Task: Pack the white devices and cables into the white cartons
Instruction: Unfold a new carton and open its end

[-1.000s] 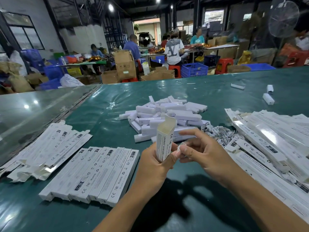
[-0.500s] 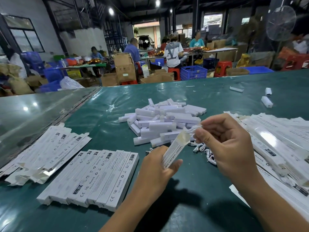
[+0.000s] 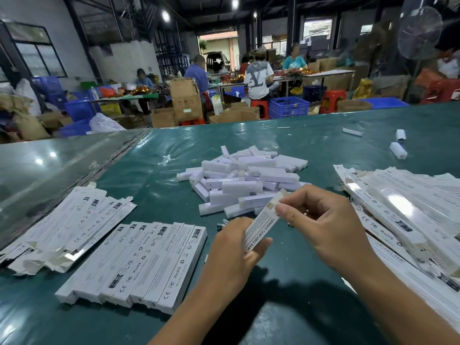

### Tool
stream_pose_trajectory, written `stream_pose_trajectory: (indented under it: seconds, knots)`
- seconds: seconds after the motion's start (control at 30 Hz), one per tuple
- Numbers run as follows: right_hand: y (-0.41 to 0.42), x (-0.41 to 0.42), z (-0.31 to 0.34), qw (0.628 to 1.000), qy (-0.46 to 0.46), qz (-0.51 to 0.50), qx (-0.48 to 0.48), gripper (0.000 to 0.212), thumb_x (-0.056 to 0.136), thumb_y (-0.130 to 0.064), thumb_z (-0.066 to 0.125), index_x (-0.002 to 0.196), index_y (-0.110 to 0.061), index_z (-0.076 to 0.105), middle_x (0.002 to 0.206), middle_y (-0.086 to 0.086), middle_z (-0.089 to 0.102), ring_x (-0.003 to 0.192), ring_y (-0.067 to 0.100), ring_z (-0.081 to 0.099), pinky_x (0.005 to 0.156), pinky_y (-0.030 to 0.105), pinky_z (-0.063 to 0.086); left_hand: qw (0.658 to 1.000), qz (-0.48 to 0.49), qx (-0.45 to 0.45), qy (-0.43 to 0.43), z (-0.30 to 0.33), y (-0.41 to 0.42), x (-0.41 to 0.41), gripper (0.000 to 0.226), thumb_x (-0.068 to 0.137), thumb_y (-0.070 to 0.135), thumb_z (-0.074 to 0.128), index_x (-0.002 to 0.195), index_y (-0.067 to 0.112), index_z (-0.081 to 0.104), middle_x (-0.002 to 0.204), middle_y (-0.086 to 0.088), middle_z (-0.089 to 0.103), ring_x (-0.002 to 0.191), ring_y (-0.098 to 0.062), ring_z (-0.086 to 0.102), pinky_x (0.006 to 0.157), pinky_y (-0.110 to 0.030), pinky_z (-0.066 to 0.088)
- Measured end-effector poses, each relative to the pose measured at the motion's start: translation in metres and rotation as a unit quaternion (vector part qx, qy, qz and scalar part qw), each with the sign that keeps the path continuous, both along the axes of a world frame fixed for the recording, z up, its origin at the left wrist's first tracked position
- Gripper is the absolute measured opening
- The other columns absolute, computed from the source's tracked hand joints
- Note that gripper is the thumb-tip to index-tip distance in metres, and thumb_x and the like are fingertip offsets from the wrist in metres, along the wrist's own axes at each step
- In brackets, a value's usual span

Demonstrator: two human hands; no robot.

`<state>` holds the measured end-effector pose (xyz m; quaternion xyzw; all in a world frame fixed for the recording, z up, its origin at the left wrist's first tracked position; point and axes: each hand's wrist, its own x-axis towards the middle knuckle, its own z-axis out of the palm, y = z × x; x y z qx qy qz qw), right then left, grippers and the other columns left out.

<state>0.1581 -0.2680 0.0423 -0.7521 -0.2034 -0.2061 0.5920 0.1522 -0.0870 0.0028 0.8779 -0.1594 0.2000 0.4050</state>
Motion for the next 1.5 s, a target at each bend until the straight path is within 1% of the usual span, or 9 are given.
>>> stream_pose_trajectory:
  seconds: [0.07,0.3,0.43,0.57,0.63,0.9,1.17,1.4,1.5]
  knots:
    - [0.002,-0.002,0.000,0.998,-0.028,-0.023,-0.054,0.015,0.087,-0.019,0.078,0.080,-0.032,0.077,0.078,-0.017,0.071,0.067,0.000,0.063,0.061,0.006,0.040,1.000,0.002,0.002,-0.001,0.000,0.000,0.000,0.025,0.090,0.034,0.075,0.109,0.020,0.067,0.087,0.016,0.061,0.081,-0.001,0.056,0.066,-0.010,0.039]
    - [0.006,-0.002,-0.001,0.987,-0.028,-0.021,-0.154,0.023,0.089,-0.063,0.049,0.095,-0.054,0.070,0.108,-0.015,0.053,0.107,0.008,0.053,0.084,0.007,0.034,0.999,-0.006,-0.033,0.001,-0.001,0.001,0.002,0.027,0.089,0.031,0.076,0.113,0.021,0.069,0.093,0.010,0.069,0.081,-0.006,0.060,0.071,-0.020,0.047]
    - [0.003,-0.006,0.002,0.990,-0.104,-0.017,-0.097,0.028,0.095,-0.045,0.054,0.111,-0.028,0.070,0.114,-0.012,0.064,0.109,0.014,0.063,0.086,0.019,0.048,0.990,-0.032,-0.131,0.040,-0.001,0.000,0.000,0.031,0.085,0.056,0.066,0.104,0.032,0.062,0.068,0.006,0.055,0.058,-0.011,0.050,0.056,-0.034,0.051]
    - [0.003,-0.008,0.001,0.970,-0.201,-0.036,-0.128,0.027,0.098,-0.029,0.054,0.109,-0.014,0.075,0.116,-0.003,0.068,0.115,0.013,0.063,0.096,0.021,0.047,0.973,-0.092,-0.204,0.066,-0.001,-0.007,-0.005,0.026,0.088,0.058,0.061,0.105,0.039,0.063,0.069,0.002,0.055,0.059,-0.011,0.051,0.051,-0.019,0.045]
    - [0.005,-0.009,-0.001,0.966,-0.216,-0.037,-0.139,0.029,0.099,-0.027,0.054,0.112,-0.012,0.075,0.118,-0.003,0.068,0.116,0.014,0.063,0.097,0.025,0.048,0.971,-0.113,-0.201,0.066,-0.002,-0.010,-0.007,0.026,0.090,0.055,0.062,0.106,0.034,0.063,0.072,-0.006,0.055,0.062,-0.017,0.049,0.053,-0.028,0.045]
    - [0.012,-0.012,-0.007,0.957,-0.236,-0.060,-0.160,0.031,0.103,-0.035,0.049,0.115,-0.025,0.075,0.118,-0.002,0.055,0.113,0.026,0.055,0.088,0.029,0.044,0.971,-0.081,-0.205,-0.095,0.006,-0.010,-0.017,0.042,0.093,0.040,0.064,0.132,0.036,0.048,0.123,0.014,0.061,0.111,-0.020,0.064,0.089,-0.038,0.054]
    - [0.013,-0.012,-0.003,0.928,-0.317,-0.094,-0.173,0.017,0.094,-0.012,0.062,0.101,-0.003,0.074,0.105,0.004,0.071,0.102,0.024,0.064,0.092,0.036,0.049,0.966,-0.073,-0.201,-0.145,0.010,-0.007,-0.015,0.031,0.097,0.031,0.061,0.127,0.034,0.054,0.122,0.004,0.060,0.106,-0.026,0.063,0.081,-0.044,0.055]
    - [0.019,-0.015,-0.006,0.952,-0.229,-0.101,-0.178,0.024,0.096,-0.034,0.054,0.106,-0.022,0.073,0.130,-0.002,0.052,0.131,0.012,0.043,0.109,0.029,0.034,0.964,-0.083,-0.177,-0.180,0.011,-0.004,-0.012,0.026,0.098,0.026,0.061,0.123,0.030,0.057,0.123,0.005,0.057,0.111,-0.030,0.061,0.079,-0.050,0.055]
    - [0.019,-0.016,-0.005,0.975,-0.190,-0.068,-0.088,0.020,0.097,-0.032,0.053,0.107,-0.026,0.070,0.131,-0.003,0.057,0.132,0.017,0.050,0.107,0.023,0.036,0.963,-0.082,-0.157,-0.206,0.010,-0.005,-0.011,0.021,0.098,0.023,0.062,0.119,0.026,0.058,0.123,0.009,0.056,0.111,-0.026,0.061,0.076,-0.046,0.055]
